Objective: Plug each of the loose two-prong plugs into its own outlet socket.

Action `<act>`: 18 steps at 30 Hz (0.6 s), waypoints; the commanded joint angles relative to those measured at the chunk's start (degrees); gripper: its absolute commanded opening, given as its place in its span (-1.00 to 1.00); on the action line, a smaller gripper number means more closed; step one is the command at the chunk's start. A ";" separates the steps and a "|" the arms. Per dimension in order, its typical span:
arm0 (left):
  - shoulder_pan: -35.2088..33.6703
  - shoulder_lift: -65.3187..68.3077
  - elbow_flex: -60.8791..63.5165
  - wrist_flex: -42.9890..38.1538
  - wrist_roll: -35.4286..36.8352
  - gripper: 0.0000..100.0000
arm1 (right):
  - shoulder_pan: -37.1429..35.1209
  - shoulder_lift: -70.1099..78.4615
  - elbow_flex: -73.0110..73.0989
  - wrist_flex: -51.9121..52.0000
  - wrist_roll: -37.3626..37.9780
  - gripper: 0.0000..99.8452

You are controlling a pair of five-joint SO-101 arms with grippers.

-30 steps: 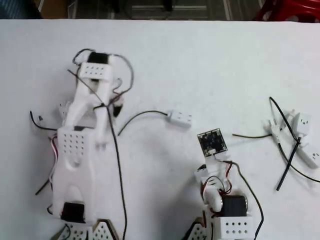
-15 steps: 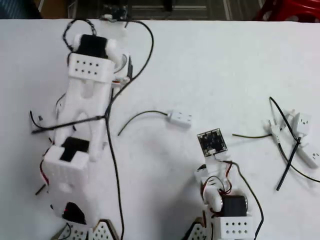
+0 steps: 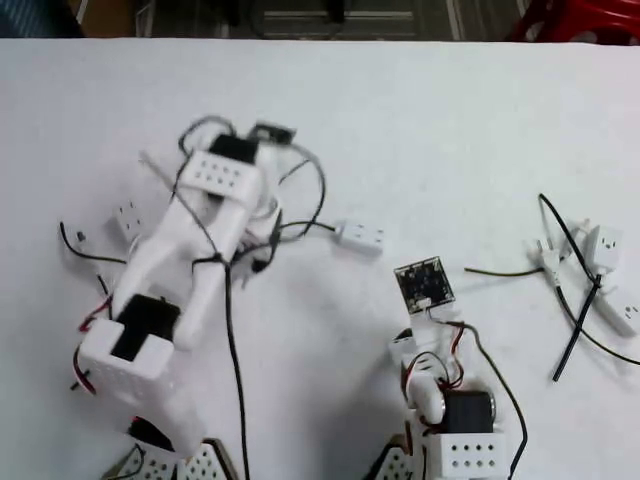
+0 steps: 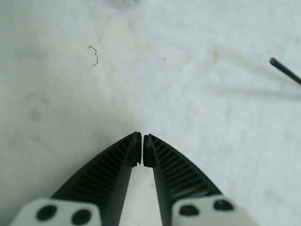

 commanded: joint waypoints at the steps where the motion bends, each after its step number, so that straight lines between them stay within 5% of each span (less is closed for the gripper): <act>1: -1.27 -1.71 14.95 -15.30 -0.35 -0.95 | 0.40 -0.48 0.53 0.48 0.00 -0.96; 5: -2.68 1.19 19.16 -20.22 -0.35 -0.92 | 0.40 -0.48 0.53 0.48 0.00 -0.96; 12: -4.62 2.33 19.08 -16.44 -0.44 -0.48 | 0.40 -0.48 0.53 0.48 0.00 -0.96; 18: -4.97 2.77 19.16 -16.44 -0.44 -0.47 | 0.40 -0.48 0.53 0.48 0.00 -0.96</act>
